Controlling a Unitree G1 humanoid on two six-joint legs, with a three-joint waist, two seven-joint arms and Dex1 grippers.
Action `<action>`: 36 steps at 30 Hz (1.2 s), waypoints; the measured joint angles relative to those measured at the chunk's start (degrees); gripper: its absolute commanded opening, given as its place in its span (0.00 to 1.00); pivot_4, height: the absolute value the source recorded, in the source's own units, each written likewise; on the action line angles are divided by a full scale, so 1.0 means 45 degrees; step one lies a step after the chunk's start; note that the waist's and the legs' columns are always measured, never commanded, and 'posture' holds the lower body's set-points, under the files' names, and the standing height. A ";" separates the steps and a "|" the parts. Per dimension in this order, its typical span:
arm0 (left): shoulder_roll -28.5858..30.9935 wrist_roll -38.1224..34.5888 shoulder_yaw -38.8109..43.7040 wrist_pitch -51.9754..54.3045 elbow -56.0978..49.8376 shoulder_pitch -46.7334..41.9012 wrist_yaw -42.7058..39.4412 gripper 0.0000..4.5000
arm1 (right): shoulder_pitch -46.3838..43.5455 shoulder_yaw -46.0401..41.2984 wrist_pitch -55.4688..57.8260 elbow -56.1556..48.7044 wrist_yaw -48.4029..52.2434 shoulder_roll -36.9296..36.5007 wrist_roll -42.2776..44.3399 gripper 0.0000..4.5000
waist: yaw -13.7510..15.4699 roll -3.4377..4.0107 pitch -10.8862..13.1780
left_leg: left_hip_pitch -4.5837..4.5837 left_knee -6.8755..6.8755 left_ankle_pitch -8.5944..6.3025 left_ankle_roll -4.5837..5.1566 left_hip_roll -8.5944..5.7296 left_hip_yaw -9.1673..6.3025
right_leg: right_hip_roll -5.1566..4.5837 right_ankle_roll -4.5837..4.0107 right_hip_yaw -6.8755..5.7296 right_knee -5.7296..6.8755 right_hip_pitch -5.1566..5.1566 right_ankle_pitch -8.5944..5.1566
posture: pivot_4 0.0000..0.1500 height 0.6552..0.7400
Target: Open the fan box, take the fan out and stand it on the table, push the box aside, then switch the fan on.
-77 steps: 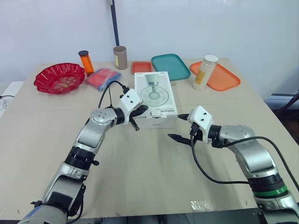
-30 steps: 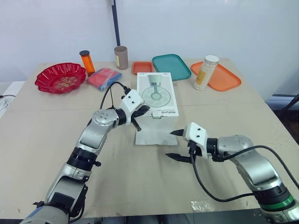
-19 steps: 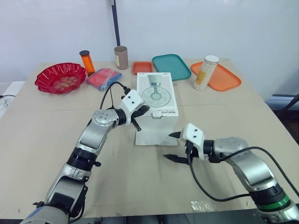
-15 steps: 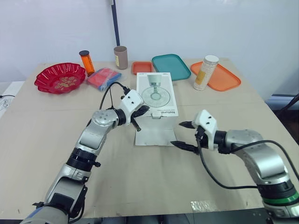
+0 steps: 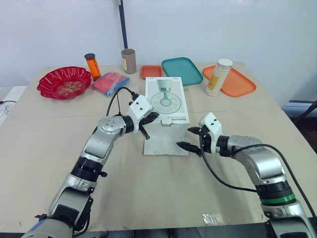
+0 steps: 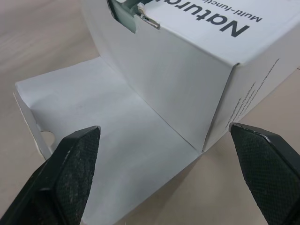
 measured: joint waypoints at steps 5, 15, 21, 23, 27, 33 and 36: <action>-0.0004 0.0002 0.0003 0.0007 -0.0062 0.0045 0.0072 0.01 | 0.0045 0.0001 0.0005 -0.0073 0.0176 -0.0001 0.0038 1.00 | -0.0001 0.0000 0.0000 | 0.0000 0.0000 0.0000 0.0001 0.0000 0.0000 | 0.0000 0.0000 0.0000 0.0001 0.0001 0.0000 | 1.00 1.00; -0.0137 0.0003 0.0008 0.0008 -0.0077 0.0082 0.0212 0.01 | 0.0255 -0.0124 0.0363 -0.0538 0.0237 -0.0123 0.0299 1.00 | 0.0001 0.0000 0.0000 | 0.0000 0.0001 -0.0001 0.0002 0.0000 0.0000 | 0.0000 0.0000 0.0000 0.0000 0.0001 0.0000 | 1.00 1.00; -0.0154 0.0004 0.0009 0.0010 -0.0078 0.0091 0.0268 0.01 | 0.0332 -0.0144 0.0459 -0.0707 0.0284 -0.0137 0.0458 1.00 | 0.0001 0.0000 0.0000 | 0.0001 0.0001 -0.0001 0.0002 0.0000 0.0000 | 0.0000 0.0000 0.0000 0.0001 0.0001 0.0000 | 1.00 1.00; -0.0232 0.0002 0.0009 0.0010 -0.0096 0.0127 0.0350 0.01 | 0.0374 -0.0214 0.0663 -0.0932 0.0342 -0.0257 0.0695 1.00 | 0.0002 0.0000 0.0000 | 0.0000 0.0000 -0.0001 0.0002 -0.0001 -0.0001 | 0.0000 0.0000 0.0000 0.0000 0.0002 0.0000 | 1.00 1.00; -0.0344 0.0003 0.0031 0.0011 -0.0102 0.0160 0.0386 0.01 | 0.0442 -0.0219 0.0707 -0.1035 0.0354 -0.0303 0.0729 1.00 | 0.0002 0.0000 0.0000 | 0.0000 0.0001 -0.0002 0.0003 0.0000 0.0000 | 0.0000 0.0001 0.0000 0.0000 0.0002 0.0000 | 1.00 1.00; -0.0396 0.0006 0.0027 0.0012 -0.0106 0.0158 0.0385 0.01 | 0.0596 -0.0974 0.1287 -0.1776 0.0854 -0.0875 0.1635 1.00 | 0.0003 0.0000 0.0000 | -0.0001 0.0001 -0.0004 0.0006 -0.0001 0.0000 | -0.0001 0.0001 -0.0001 -0.0001 0.0003 0.0000 | 1.00 1.00; -0.0398 0.0006 0.0029 0.0009 -0.0105 0.0158 0.0383 0.01 | 0.0704 -0.1053 0.1447 -0.1973 0.0904 -0.0875 0.1991 1.00 | 0.0003 0.0000 0.0000 | -0.0001 0.0001 -0.0004 0.0007 -0.0001 -0.0001 | 0.0000 0.0001 -0.0001 -0.0001 0.0003 0.0000 | 1.00 1.00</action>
